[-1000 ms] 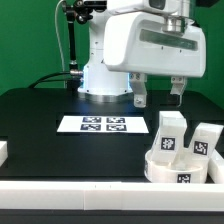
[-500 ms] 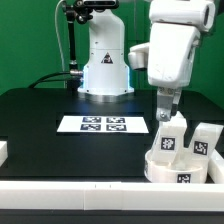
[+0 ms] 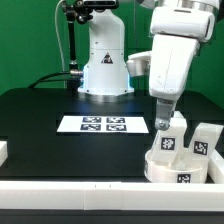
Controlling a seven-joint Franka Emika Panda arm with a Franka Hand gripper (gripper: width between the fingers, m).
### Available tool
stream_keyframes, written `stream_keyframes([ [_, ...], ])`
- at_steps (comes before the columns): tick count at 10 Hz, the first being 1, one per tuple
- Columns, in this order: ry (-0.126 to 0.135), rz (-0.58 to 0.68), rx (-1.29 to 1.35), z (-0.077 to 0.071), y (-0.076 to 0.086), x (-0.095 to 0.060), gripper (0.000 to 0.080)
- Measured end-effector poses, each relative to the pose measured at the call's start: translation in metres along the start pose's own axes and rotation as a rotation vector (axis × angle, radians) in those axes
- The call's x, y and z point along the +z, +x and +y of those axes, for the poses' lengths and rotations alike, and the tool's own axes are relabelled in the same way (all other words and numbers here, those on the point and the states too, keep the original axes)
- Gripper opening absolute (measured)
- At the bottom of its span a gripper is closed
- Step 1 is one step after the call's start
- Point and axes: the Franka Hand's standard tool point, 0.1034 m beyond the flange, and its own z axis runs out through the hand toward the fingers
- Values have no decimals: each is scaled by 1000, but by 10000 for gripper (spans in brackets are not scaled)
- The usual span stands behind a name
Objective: Assemble stool
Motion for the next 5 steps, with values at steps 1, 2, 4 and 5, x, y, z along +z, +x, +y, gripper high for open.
stream_keyframes([
  [1,0,0,5,0,0,0,477],
  [2,0,0,6,0,0,0,477],
  [4,-1,0,8,1,-1,0,334],
  [5,-1,0,9,1,-1,0,334],
])
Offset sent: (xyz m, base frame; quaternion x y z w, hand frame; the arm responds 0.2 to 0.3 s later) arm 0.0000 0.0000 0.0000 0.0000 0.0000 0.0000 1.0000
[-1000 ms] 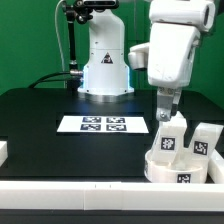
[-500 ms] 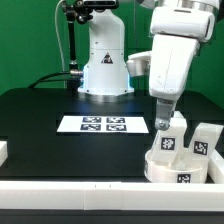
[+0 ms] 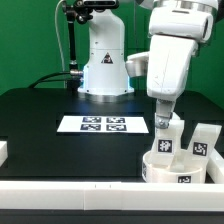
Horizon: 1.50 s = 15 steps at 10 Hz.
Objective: Assemble stool
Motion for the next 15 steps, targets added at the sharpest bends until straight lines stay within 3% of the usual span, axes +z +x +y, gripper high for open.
stream_keyframes([
  [4,0,1,62,0,0,0,334],
  [10,0,13,594,1,-4,1,335],
  [15,11,30,1100,-1,7,-2,329],
])
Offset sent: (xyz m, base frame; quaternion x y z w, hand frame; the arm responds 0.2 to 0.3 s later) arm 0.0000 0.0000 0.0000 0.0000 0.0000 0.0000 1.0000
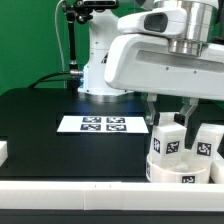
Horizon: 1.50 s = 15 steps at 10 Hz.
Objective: Assemble stool
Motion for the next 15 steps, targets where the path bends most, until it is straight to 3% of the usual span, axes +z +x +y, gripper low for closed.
stream_keyframes([
  [4,25,20,354,-8,5,-3,305],
  [6,50,28,521,-12,7,-4,292],
  [10,67,22,671,-12,8,-4,266],
  [13,64,27,578,-12,9,-5,603],
  [15,64,32,471,-11,11,-8,640],
])
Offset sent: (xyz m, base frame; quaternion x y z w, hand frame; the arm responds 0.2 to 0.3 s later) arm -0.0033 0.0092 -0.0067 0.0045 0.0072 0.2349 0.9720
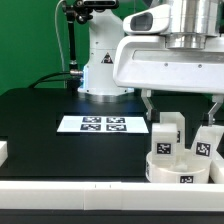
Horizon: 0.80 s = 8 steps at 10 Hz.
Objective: Assemble stool
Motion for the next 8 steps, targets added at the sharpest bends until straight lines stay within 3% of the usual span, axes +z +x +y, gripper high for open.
stream_keyframes([
  [8,-3,-7,-23,18,2,11,649],
])
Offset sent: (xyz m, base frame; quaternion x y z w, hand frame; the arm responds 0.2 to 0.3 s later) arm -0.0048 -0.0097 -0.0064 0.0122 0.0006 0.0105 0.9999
